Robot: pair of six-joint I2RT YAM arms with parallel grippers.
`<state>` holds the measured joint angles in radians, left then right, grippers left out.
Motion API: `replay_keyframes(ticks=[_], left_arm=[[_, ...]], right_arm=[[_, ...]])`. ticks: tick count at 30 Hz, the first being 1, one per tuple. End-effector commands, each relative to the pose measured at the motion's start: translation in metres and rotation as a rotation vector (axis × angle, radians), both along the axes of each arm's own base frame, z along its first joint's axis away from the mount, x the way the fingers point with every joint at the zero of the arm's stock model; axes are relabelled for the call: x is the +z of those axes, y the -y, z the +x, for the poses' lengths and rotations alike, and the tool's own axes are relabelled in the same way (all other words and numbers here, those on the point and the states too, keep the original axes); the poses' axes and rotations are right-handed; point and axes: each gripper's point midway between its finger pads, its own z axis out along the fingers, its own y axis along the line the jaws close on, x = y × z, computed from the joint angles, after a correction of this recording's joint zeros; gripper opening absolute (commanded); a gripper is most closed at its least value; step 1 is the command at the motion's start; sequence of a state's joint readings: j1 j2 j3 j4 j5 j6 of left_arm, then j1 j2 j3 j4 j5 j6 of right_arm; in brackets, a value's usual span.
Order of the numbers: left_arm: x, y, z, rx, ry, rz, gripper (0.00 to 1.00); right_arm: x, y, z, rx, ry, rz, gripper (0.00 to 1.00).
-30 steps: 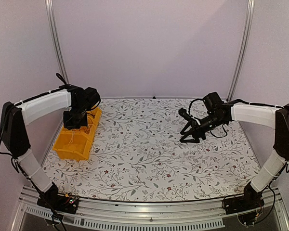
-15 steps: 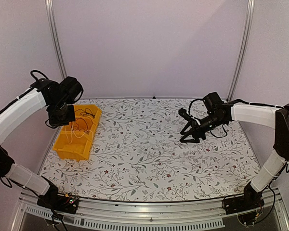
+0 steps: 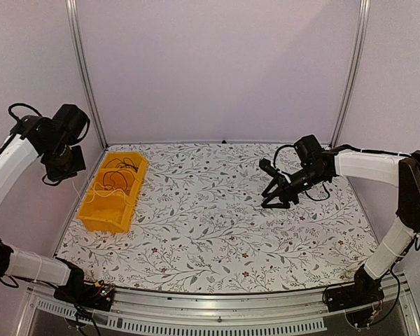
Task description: Untangle the cables
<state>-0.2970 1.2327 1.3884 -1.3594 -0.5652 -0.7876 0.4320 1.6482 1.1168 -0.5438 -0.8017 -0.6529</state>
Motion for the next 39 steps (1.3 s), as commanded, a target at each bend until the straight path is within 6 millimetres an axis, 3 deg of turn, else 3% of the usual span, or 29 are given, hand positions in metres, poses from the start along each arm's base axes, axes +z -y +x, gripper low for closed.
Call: replay_keyframes(ticks=[1, 8, 14, 18, 22, 26, 30, 33, 39], left_arm=[[0.055, 0.010, 0.013, -0.096, 0.243, -0.080, 0.00], [0.063, 0.020, 0.021, -0.144, 0.288, -0.119, 0.00], [0.072, 0.078, 0.050, -0.371, 0.416, -0.347, 0.00], [0.117, 0.089, 0.058, -0.450, 0.565, -0.376, 0.00], [0.172, 0.087, 0.060, -0.489, 0.674, -0.326, 0.00], [0.188, 0.086, 0.065, -0.501, 0.682, -0.294, 0.00], [0.184, 0.086, 0.067, -0.499, 0.671, -0.293, 0.00], [0.170, 0.083, 0.067, -0.478, 0.632, -0.282, 0.00], [0.096, 0.058, 0.061, -0.353, 0.371, -0.177, 0.00]], right_arm=[[-0.008, -0.005, -0.004, 0.025, -0.030, -0.006, 0.58], [-0.013, -0.007, -0.006, 0.030, -0.041, -0.022, 0.58], [-0.016, -0.006, -0.005, 0.028, -0.045, -0.030, 0.58], [-0.018, -0.006, -0.005, 0.028, -0.049, -0.037, 0.57], [-0.020, -0.005, -0.005, 0.022, -0.043, -0.048, 0.57], [-0.021, -0.004, -0.004, 0.022, -0.039, -0.054, 0.57], [-0.022, -0.003, -0.004, 0.018, -0.039, -0.060, 0.57], [-0.022, -0.003, -0.005, 0.020, -0.040, -0.058, 0.57], [-0.024, -0.003, -0.005, 0.021, -0.045, -0.060, 0.57]])
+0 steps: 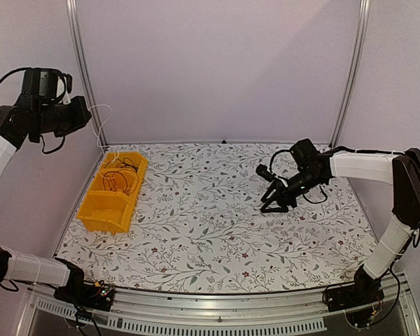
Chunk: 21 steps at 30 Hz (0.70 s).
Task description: Untangle the cables
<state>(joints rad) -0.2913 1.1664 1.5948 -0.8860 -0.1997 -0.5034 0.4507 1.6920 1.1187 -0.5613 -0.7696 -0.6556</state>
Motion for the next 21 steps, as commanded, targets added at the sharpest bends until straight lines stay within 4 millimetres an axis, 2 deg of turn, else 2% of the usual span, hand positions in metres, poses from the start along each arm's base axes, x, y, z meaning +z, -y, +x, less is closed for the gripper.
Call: replay_keyframes(ticks=[1, 3, 9, 12, 17, 21], left_arm=[[-0.067, -0.025, -0.010, 0.107, -0.233, 0.128, 0.00], [-0.083, -0.031, -0.016, 0.130, -0.285, 0.150, 0.00], [-0.100, -0.047, -0.036, 0.196, -0.367, 0.186, 0.00], [-0.123, -0.056, -0.045, 0.237, -0.445, 0.225, 0.00], [-0.153, -0.056, -0.051, 0.247, -0.512, 0.219, 0.00], [-0.162, -0.059, -0.053, 0.257, -0.533, 0.237, 0.00]], right_arm=[[-0.005, -0.001, -0.002, 0.015, -0.008, -0.010, 0.57], [-0.007, -0.001, -0.002, 0.016, -0.010, -0.014, 0.57], [-0.012, -0.002, -0.004, 0.024, -0.020, -0.024, 0.57], [-0.013, -0.003, -0.005, 0.027, -0.020, -0.026, 0.57], [-0.016, -0.003, -0.005, 0.028, -0.024, -0.033, 0.57], [-0.017, -0.003, -0.006, 0.029, -0.026, -0.037, 0.57]])
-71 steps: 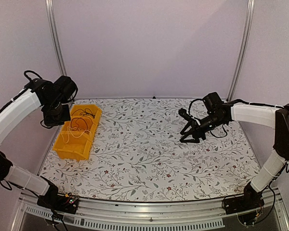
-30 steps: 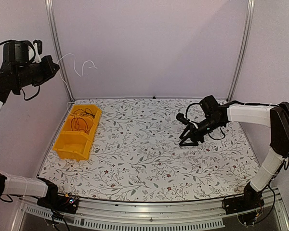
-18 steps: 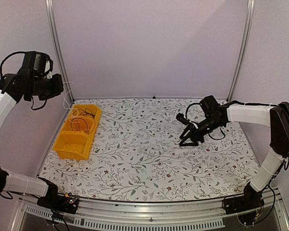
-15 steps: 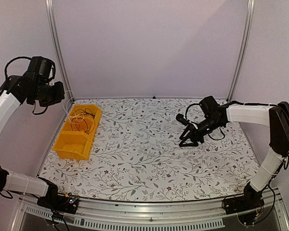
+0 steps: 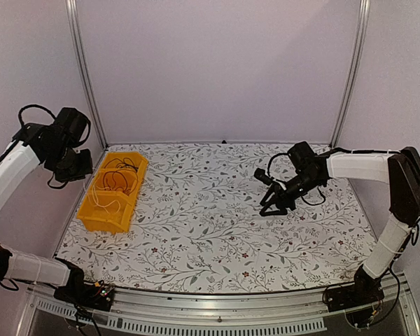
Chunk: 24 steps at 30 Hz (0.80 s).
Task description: Untangle the cables
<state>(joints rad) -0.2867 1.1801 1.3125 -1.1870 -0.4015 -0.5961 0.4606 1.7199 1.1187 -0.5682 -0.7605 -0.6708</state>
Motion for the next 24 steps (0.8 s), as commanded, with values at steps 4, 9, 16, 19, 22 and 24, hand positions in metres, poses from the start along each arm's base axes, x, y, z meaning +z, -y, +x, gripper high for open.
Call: replay_keyframes(ticks=[4, 9, 16, 19, 22, 24], left_arm=[[-0.010, -0.012, -0.004, 0.051, -0.009, 0.032, 0.00], [-0.038, -0.014, -0.003, 0.051, -0.052, 0.054, 0.00], [-0.096, -0.011, 0.000, 0.052, -0.151, 0.068, 0.00], [-0.114, -0.006, 0.007, 0.040, -0.153, 0.049, 0.00], [-0.134, -0.005, 0.008, 0.040, -0.183, 0.052, 0.00], [-0.148, -0.003, 0.006, 0.036, -0.223, 0.049, 0.00]], right_arm=[[-0.008, -0.002, -0.004, 0.015, -0.015, -0.017, 0.57], [-0.011, -0.003, -0.005, 0.021, -0.016, -0.027, 0.57], [-0.012, -0.002, -0.006, 0.019, -0.014, -0.034, 0.57], [-0.014, -0.001, -0.006, 0.019, -0.016, -0.037, 0.57], [-0.016, -0.002, -0.007, 0.022, -0.020, -0.042, 0.57], [-0.017, -0.001, -0.007, 0.023, -0.023, -0.044, 0.57]])
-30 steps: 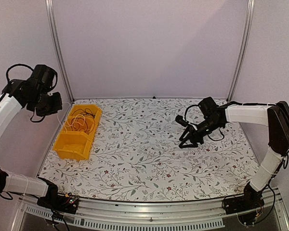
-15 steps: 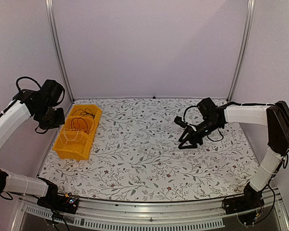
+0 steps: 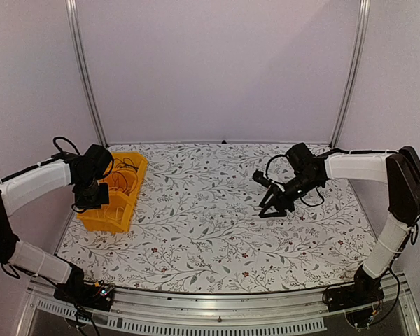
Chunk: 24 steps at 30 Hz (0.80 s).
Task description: Untangle the cables
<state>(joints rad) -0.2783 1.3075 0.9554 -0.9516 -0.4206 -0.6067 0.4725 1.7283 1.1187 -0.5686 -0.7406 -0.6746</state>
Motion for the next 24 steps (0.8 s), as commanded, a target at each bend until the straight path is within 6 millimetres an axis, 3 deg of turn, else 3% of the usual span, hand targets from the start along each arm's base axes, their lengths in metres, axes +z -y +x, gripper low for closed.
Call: replay_keyframes(ticks=[1, 4, 6, 12, 15, 18, 24], left_arm=[[-0.024, 0.004, 0.009, 0.015, -0.014, -0.034, 0.04], [-0.031, 0.011, 0.005, 0.008, -0.067, -0.068, 0.26], [-0.021, 0.016, 0.006, 0.005, -0.069, -0.092, 0.34], [0.058, 0.023, 0.027, -0.047, 0.119, -0.139, 0.49], [0.077, 0.020, 0.043, -0.083, 0.199, -0.121, 0.56], [0.070, 0.017, 0.062, -0.116, 0.193, -0.114, 0.58], [0.030, 0.016, 0.096, -0.173, 0.037, -0.075, 0.54]], right_arm=[[-0.013, 0.001, -0.006, 0.015, -0.027, -0.025, 0.57], [-0.015, 0.001, -0.006, 0.015, -0.030, -0.030, 0.57], [-0.015, 0.001, -0.005, 0.015, -0.031, -0.030, 0.57], [-0.019, 0.000, -0.007, 0.021, -0.039, -0.039, 0.57], [-0.023, 0.000, -0.008, 0.029, -0.039, -0.053, 0.57], [-0.026, 0.000, -0.008, 0.028, -0.041, -0.063, 0.56], [-0.028, 0.001, -0.007, 0.025, -0.038, -0.072, 0.56]])
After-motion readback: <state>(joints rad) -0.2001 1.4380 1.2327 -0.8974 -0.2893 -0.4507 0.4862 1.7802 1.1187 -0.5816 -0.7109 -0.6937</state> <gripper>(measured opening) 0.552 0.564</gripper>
